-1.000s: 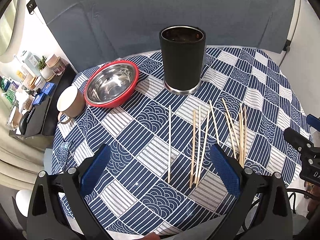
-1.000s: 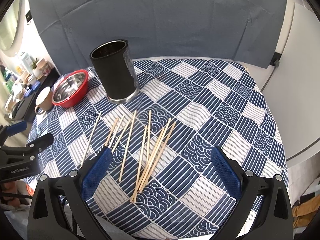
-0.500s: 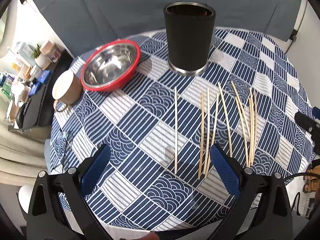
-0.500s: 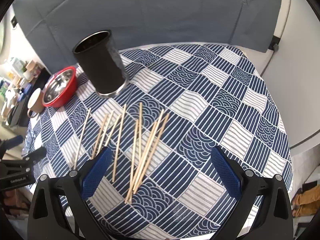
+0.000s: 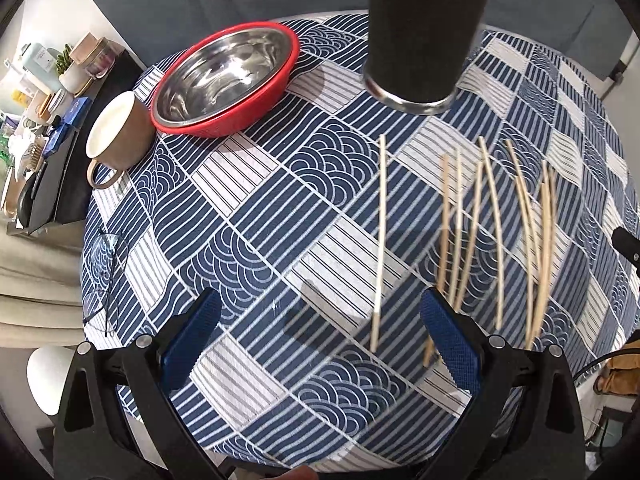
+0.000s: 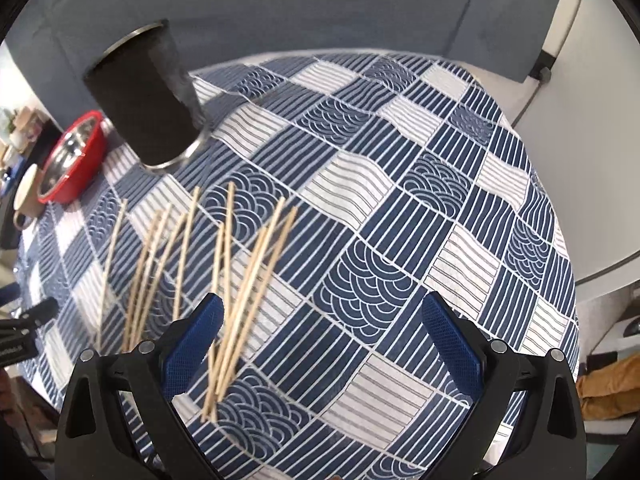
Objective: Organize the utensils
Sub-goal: 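Lower both grippers onto the wooden sticks and each grasp one stick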
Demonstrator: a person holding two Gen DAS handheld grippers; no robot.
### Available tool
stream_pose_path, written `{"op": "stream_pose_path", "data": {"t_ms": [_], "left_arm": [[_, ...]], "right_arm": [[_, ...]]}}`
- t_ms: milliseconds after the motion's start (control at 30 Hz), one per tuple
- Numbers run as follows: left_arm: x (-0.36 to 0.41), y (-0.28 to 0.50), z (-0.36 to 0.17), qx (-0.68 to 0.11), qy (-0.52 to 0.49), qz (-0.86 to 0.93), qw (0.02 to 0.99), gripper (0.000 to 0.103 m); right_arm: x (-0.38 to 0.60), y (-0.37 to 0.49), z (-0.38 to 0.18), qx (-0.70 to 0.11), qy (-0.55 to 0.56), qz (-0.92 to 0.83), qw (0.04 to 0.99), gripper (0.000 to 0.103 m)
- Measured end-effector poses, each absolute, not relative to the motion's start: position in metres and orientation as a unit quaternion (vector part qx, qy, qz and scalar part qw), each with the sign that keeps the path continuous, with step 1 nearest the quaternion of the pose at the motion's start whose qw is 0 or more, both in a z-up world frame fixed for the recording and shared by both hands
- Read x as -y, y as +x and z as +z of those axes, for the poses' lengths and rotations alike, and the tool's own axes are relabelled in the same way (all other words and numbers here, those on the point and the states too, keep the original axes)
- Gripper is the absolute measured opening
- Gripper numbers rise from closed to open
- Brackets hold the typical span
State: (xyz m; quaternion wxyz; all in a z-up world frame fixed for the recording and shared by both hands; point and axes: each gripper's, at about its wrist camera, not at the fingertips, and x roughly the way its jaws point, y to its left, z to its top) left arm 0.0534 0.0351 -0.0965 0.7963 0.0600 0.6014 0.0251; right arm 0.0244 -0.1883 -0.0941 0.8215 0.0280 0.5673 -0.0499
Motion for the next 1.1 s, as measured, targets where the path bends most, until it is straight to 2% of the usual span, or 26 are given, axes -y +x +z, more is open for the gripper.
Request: {"op": "stream_pose_path", "data": {"t_ms": [433, 1100], "left_arm": [[-0.038, 0.085, -0.130, -0.608, 0.066, 0.027, 0.791, 0.097], [-0.034, 0.116, -0.165, -0.619, 0.082, 0.036, 0.780, 0.098]], "right_arm": [[0.180, 0.056, -0.144, -0.595, 0.014, -0.070, 0.801, 0.095], [0.175, 0.072, -0.179, -0.612, 0.014, -0.094, 0.785, 0.095]]}}
